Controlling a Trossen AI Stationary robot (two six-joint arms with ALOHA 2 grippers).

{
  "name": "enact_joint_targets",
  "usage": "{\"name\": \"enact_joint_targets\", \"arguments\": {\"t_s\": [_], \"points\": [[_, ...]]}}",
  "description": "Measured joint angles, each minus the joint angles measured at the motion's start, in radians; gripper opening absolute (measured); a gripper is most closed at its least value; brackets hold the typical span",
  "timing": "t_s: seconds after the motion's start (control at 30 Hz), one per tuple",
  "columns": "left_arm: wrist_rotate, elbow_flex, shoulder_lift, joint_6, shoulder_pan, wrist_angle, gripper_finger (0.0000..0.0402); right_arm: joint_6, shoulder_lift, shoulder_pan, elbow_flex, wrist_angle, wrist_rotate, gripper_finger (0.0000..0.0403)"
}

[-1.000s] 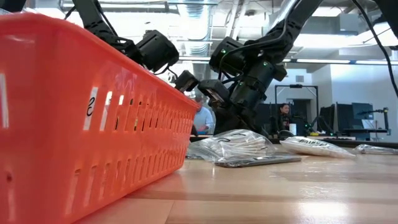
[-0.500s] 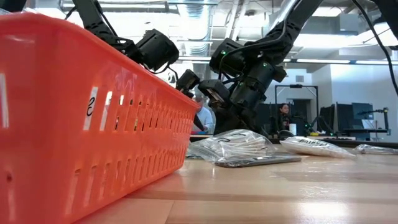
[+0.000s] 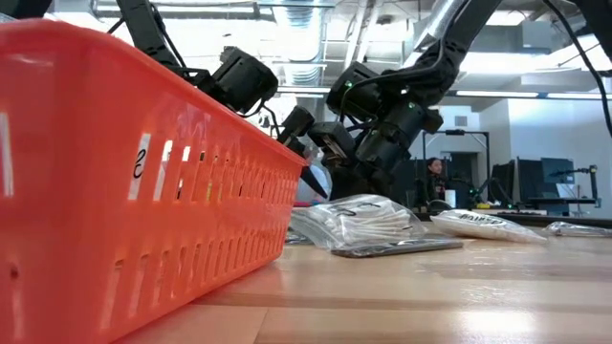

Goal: Pick & Place Travel size toiletries
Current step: Put the black comb into the left red basket

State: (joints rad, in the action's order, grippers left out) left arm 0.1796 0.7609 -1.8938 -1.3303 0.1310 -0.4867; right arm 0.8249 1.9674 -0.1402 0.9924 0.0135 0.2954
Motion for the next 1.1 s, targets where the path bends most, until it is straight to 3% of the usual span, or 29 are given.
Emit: {"name": "enact_joint_targets", "arguments": {"t_s": [0.17, 0.4, 0.9, 1.1], "points": [[0.009, -0.001, -0.001, 0.001, 0.0, 0.003, 0.0133, -0.003, 0.001, 0.0, 0.0, -0.011, 0.007, 0.0], [0.014, -0.003, -0.002, 0.006, 0.0, 0.012, 0.0013, -0.014, 0.001, 0.006, 0.001, -0.013, 0.014, 0.0], [0.033, -0.004, 0.017, 0.041, 0.0, 0.053, 0.0002, -0.025, -0.012, 0.008, 0.001, -0.013, 0.016, 0.0003], [-0.025, -0.01, 0.134, 0.135, 0.028, 0.217, 0.0001, -0.063, -0.044, 0.01, -0.002, 0.004, 0.016, 0.0047]]}}
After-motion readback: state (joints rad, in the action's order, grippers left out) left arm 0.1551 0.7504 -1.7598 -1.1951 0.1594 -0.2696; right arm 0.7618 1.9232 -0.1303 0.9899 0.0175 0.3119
